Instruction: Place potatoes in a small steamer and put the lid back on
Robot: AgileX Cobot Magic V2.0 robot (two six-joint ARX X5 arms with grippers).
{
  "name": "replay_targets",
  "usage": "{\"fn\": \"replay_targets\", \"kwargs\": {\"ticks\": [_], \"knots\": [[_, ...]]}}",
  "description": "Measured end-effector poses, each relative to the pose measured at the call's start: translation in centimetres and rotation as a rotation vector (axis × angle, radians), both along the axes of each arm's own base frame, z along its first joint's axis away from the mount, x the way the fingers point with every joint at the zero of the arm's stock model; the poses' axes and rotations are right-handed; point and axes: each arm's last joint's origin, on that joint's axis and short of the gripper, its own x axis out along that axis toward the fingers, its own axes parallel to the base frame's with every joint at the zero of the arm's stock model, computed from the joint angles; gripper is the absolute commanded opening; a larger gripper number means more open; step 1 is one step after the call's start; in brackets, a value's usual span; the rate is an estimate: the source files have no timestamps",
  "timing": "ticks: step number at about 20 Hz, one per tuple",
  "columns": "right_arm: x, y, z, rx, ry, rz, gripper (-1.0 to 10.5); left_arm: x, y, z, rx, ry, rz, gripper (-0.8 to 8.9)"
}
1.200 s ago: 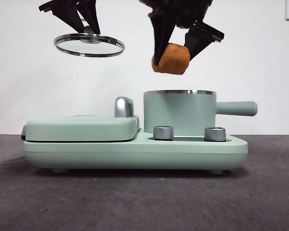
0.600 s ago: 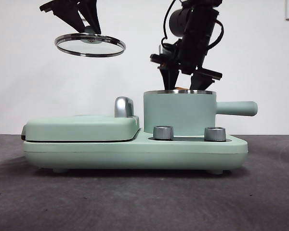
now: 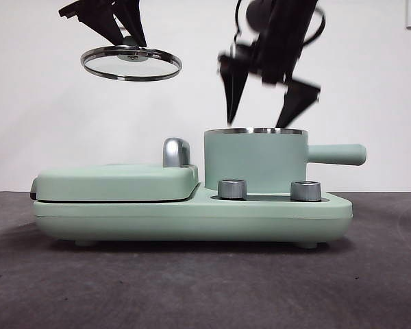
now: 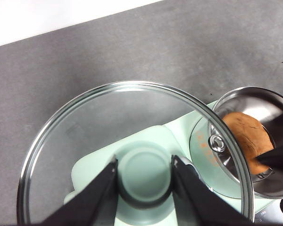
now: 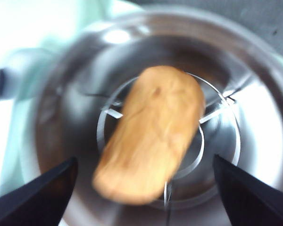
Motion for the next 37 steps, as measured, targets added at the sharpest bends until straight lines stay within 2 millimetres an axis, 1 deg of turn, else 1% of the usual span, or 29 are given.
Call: {"fn": "replay_targets", "kwargs": {"ticks": [1, 3, 4, 6, 8, 11, 13, 14, 17, 18, 20, 22, 24, 26, 29, 32, 34, 37], "knots": [[-0.8, -0.6, 1.9, 0.003, -0.045, 0.001, 4.6, 0.0, -0.1, 0.0, 0.000, 0.000, -0.002, 0.05], [-2.4, -1.9, 4.9, 0.003, -0.127, -0.017, 4.6, -0.1, -0.3, 0.0, -0.002, -0.002, -0.010, 0.05], [-3.3, -2.8, 6.0, 0.009, -0.145, -0.028, 4.6, -0.2, -0.6, 0.0, -0.004, -0.003, -0.019, 0.05], [-5.2, -4.0, 7.1, 0.000, -0.156, -0.031, 4.6, -0.4, -1.2, 0.0, -0.005, -0.002, -0.034, 0.05], [-7.6, -5.1, 7.6, -0.033, -0.154, -0.041, 4.6, -0.7, -1.9, 0.0, -0.004, -0.002, -0.054, 0.05], [-13.0, -6.7, 8.0, -0.137, -0.180, -0.064, 4.6, -1.3, -3.4, 0.1, -0.006, -0.007, -0.096, 0.05], [-16.9, -7.6, 7.3, -0.134, -0.211, -0.052, 4.6, -1.8, -4.6, 0.1, -0.006, -0.014, -0.135, 0.05], [-18.3, -7.9, 6.8, -0.106, -0.247, -0.042, 4.6, -2.1, -5.2, 0.1, -0.011, -0.014, -0.167, 0.05], [-23.2, -8.9, 3.7, -0.023, -0.292, 0.018, 4.6, -2.9, -7.4, 0.0, -0.033, -0.024, -0.288, 0.05], [-24.8, -9.2, 2.7, 0.003, -0.321, 0.040, 4.6, -2.9, -8.3, -0.3, -0.036, -0.031, -0.322, 0.05], [-27.8, -9.9, 1.2, 0.058, -0.417, 0.071, 4.6, -2.5, -10.0, -1.5, -0.027, -0.031, -0.372, 0.05], [-30.2, -11.0, 0.1, 0.109, -0.494, 0.065, 4.6, -1.9, -11.5, -2.9, -0.010, -0.029, -0.408, 0.05], [-31.9, -11.8, -0.3, 0.162, -0.542, 0.033, 4.6, -1.3, -13.0, -4.4, 0.005, -0.029, -0.441, 0.05], [-33.3, -12.6, 0.0, 0.207, -0.588, 0.008, 4.6, -0.7, -14.1, -5.8, 0.009, -0.028, -0.456, 0.06], [-34.7, -13.3, 0.5, 0.256, -0.644, -0.013, 4.6, 0.3, -14.9, -7.2, 0.011, -0.030, -0.459, 0.05], [-35.3, -13.7, 0.6, 0.287, -0.660, -0.034, 4.6, 0.7, -15.1, -7.9, 0.010, -0.029, -0.459, 0.05], [-35.4, -13.7, 0.6, 0.293, -0.658, -0.034, 4.6, 1.0, -15.4, -8.1, 0.006, -0.039, -0.459, 0.05], [-35.4, -13.7, 0.6, 0.307, -0.647, -0.037, 4.6, 1.6, -15.8, -9.3, 0.007, -0.030, -0.456, 0.05]]}}
